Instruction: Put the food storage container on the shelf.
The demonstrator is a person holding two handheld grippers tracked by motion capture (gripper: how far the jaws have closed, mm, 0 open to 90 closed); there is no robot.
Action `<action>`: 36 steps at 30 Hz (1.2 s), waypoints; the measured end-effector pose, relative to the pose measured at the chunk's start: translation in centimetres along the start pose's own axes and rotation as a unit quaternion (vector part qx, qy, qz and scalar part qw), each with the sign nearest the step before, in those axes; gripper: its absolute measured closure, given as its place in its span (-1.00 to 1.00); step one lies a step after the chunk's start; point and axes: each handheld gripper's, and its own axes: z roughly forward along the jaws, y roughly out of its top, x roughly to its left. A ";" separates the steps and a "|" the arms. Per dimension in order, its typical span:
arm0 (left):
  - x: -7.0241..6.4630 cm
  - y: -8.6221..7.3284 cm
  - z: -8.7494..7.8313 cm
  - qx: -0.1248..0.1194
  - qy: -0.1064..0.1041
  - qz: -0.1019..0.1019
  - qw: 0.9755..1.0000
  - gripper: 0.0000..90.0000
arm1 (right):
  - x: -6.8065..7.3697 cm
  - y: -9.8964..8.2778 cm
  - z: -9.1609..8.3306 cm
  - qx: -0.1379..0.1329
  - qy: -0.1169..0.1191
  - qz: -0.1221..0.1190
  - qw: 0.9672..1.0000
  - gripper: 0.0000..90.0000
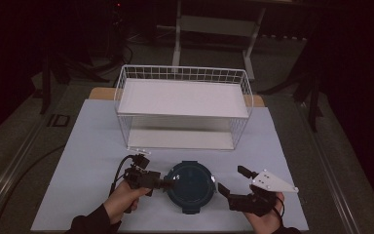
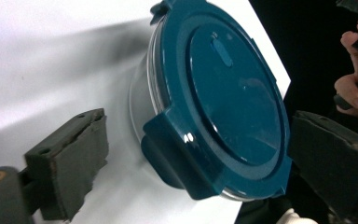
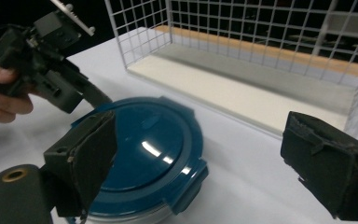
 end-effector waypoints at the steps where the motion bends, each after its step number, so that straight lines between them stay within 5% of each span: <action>1: 0.0 0.0 0.0 0.000 0.000 0.000 1.000 -0.79 | 0.0 0.0 0.0 0.000 0.000 0.000 1.000 -0.76; 5: 0.4 -0.2 0.0 0.018 -0.015 -0.021 0.999 -0.66 | 0.3 -0.3 0.3 0.010 0.009 -0.008 1.000 -0.70; 6: 0.7 -0.3 0.0 0.020 -0.012 -0.038 0.999 -0.48 | 0.4 -0.2 0.5 0.012 0.013 -0.007 1.000 -0.70; 12: 1.2 -0.6 0.2 0.028 -0.020 -0.055 0.998 -0.04 | 0.6 -0.3 0.7 0.020 0.015 -0.004 1.000 -0.70; 19: 1.6 -0.4 0.5 0.033 -0.034 -0.087 0.995 0.09 | 0.3 -0.4 0.9 0.033 0.018 0.008 0.999 -0.68; 26: 1.1 -0.5 0.3 0.029 -0.033 -0.068 0.997 0.14 | -0.5 -0.8 1.5 0.066 0.025 0.054 0.996 -0.61; 30: 0.3 -0.8 -0.1 0.024 -0.026 -0.048 0.998 0.18 | -1.2 -1.2 1.9 0.090 0.043 0.097 0.990 -0.50; 36: -0.2 -1.3 -0.4 0.023 -0.022 -0.024 0.999 0.21 | -2.4 -2.3 3.0 0.125 0.100 0.188 0.969 -0.34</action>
